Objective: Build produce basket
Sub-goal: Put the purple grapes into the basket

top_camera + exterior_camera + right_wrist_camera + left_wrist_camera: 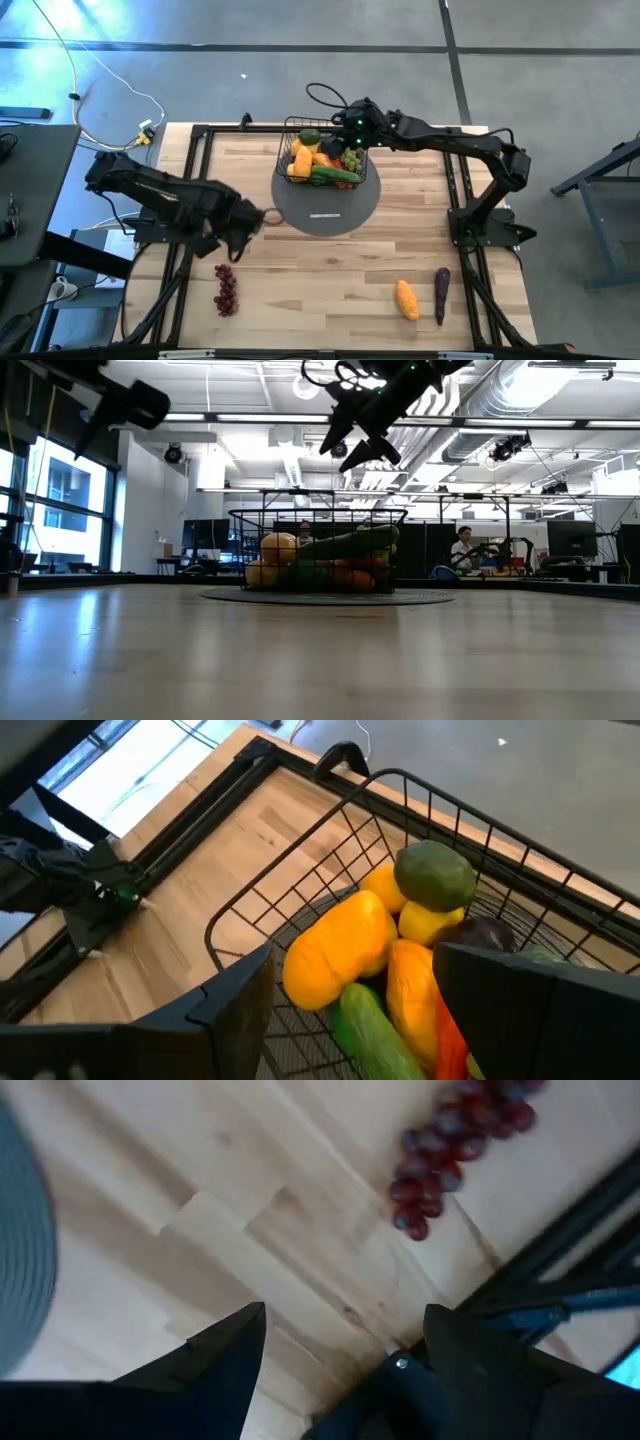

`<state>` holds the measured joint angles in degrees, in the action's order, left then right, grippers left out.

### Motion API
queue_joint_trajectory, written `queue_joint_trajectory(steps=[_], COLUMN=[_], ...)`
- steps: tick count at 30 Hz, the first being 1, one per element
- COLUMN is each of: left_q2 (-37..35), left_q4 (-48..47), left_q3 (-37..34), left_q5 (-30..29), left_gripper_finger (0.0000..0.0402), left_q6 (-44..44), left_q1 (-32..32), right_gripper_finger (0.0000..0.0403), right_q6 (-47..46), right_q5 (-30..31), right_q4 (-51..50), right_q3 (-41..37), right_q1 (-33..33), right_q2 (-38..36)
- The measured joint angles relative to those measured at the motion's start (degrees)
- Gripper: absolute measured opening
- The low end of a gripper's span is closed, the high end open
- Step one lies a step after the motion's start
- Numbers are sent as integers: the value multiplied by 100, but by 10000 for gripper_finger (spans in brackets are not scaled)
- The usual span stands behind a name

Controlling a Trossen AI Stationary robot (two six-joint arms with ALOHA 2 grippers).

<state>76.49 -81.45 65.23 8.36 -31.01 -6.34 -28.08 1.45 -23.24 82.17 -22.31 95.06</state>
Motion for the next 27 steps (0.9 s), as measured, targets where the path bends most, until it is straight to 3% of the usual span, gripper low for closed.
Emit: queue_joint_trajectory(steps=[14, 27], left_q2=[10, 624], left_q4=[1069, 1420], left_q3=[0, 2], left_q5=[-27, -66], left_gripper_finger=[264, 264], left_q6=[442, 836], left_q1=[-1884, -2910], right_gripper_finger=[252, 252], right_q6=[151, 112], right_q5=[-212, -203], right_q4=[-469, -438], right_q3=[0, 0], right_q1=[305, 551], right_q2=[-287, -358])
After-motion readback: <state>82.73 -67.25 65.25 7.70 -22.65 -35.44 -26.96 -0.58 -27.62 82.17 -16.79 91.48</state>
